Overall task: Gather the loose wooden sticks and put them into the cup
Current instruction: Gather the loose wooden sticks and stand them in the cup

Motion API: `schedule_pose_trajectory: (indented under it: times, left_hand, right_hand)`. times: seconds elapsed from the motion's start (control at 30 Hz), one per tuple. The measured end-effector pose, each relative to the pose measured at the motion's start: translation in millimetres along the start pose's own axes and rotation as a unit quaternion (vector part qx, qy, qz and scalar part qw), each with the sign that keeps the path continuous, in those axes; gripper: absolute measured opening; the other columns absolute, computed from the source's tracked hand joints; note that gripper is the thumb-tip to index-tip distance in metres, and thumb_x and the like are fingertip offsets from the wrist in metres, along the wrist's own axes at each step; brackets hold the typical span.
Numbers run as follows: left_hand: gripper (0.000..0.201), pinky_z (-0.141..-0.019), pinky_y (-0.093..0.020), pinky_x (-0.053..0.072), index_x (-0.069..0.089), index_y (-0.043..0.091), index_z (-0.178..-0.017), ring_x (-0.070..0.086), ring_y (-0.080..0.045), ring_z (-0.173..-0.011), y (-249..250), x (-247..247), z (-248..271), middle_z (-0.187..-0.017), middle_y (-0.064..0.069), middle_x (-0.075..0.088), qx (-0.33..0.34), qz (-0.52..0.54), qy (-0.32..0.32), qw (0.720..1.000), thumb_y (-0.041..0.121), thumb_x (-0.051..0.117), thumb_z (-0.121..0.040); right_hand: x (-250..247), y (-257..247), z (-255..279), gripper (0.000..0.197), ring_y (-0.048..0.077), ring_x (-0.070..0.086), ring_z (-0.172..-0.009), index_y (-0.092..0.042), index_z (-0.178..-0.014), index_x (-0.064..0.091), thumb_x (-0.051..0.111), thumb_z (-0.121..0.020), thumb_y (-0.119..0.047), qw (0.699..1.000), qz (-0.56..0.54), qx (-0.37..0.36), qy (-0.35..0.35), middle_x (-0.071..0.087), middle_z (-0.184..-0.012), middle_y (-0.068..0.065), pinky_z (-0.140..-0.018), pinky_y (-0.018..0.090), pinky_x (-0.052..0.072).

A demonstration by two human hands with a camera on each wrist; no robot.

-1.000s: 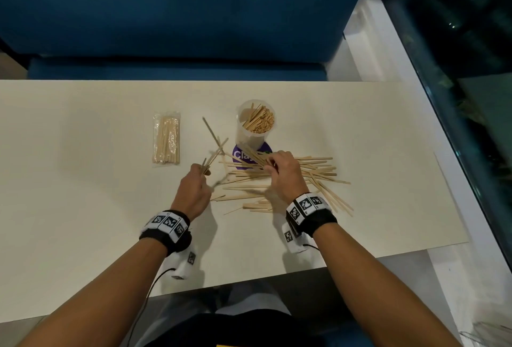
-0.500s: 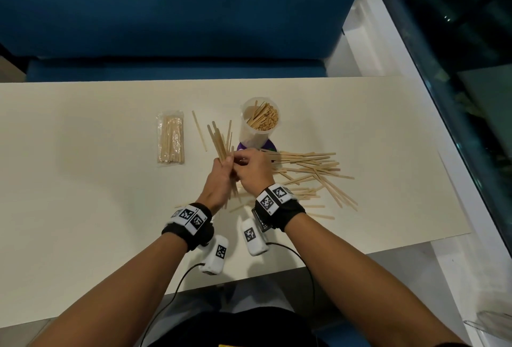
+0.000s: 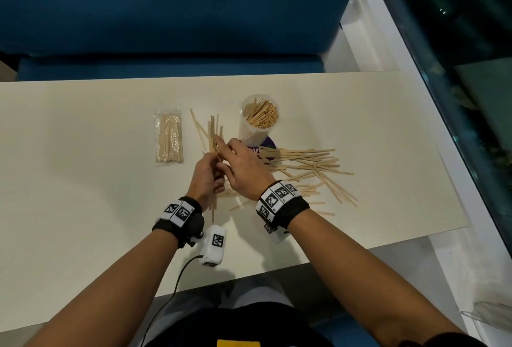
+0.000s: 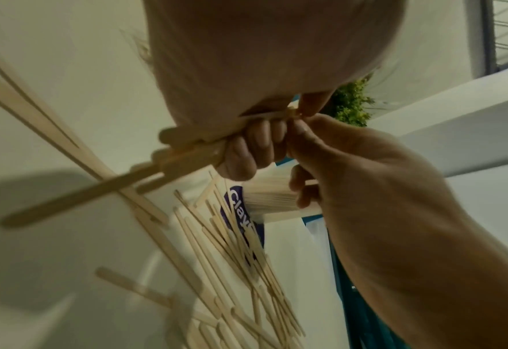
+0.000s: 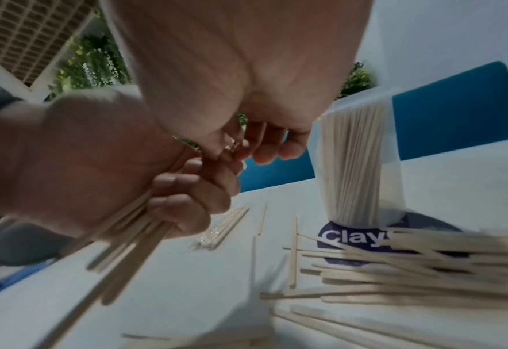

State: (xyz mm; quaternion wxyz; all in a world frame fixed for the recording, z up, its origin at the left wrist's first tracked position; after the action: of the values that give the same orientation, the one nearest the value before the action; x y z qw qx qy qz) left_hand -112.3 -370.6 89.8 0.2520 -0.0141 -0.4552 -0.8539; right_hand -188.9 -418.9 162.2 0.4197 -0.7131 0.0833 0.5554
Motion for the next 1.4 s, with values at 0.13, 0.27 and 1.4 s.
schedule_pose_trajectory:
  times: [0.13, 0.27, 1.4]
  left_hand:
    - [0.035, -0.045, -0.024, 0.024, 0.042, 0.023, -0.073, 0.025, -0.012, -0.045, 5, -35, -3, -0.054, 0.006, 0.033, 0.029, -0.095, 0.085, 0.991, 0.037, 0.049, -0.104]
    - [0.047, -0.044, -0.025, 0.033, 0.041, 0.022, -0.068, 0.035, -0.015, -0.047, -2, -66, 0, -0.059, 0.003, 0.041, 0.022, -0.216, 0.146, 0.965, 0.052, 0.047, -0.105]
    - [0.045, -0.053, -0.024, 0.042, 0.066, 0.023, -0.099, 0.054, -0.007, -0.055, -12, -20, -1, -0.066, 0.016, 0.062, 0.065, -0.236, 0.01, 0.969, 0.064, 0.048, -0.101]
  right_hand:
    - [-7, 25, 13, 0.034, 0.01, 0.049, -0.092, -0.011, -0.131, 0.06, 0.056, -0.098, -0.009, 0.985, -0.128, 0.08, 0.086, 0.056, -0.104, 0.001, -0.087, 0.023, 0.042]
    - [43, 47, 30, 0.032, 0.018, 0.05, -0.11, -0.014, -0.123, 0.066, 0.07, -0.091, -0.018, 0.991, -0.023, 0.1, -0.088, 0.061, -0.118, 0.0, -0.102, 0.042, 0.044]
    - [50, 55, 32, 0.022, 0.014, 0.066, -0.062, -0.01, -0.086, 0.077, 0.069, -0.095, -0.029, 0.85, -0.4, 0.334, 0.077, 0.073, -0.071, 0.006, -0.068, 0.036, 0.06]
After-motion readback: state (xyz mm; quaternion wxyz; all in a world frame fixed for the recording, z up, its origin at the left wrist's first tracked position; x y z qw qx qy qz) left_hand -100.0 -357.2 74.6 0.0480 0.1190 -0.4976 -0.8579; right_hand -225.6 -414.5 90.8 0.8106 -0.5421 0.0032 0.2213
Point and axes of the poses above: each hand's wrist, its own z-axis away from the middle knuckle, its own x-axis out of the palm, y = z × x, the point moved 8 cm from there along -z, towards the middle knuckle
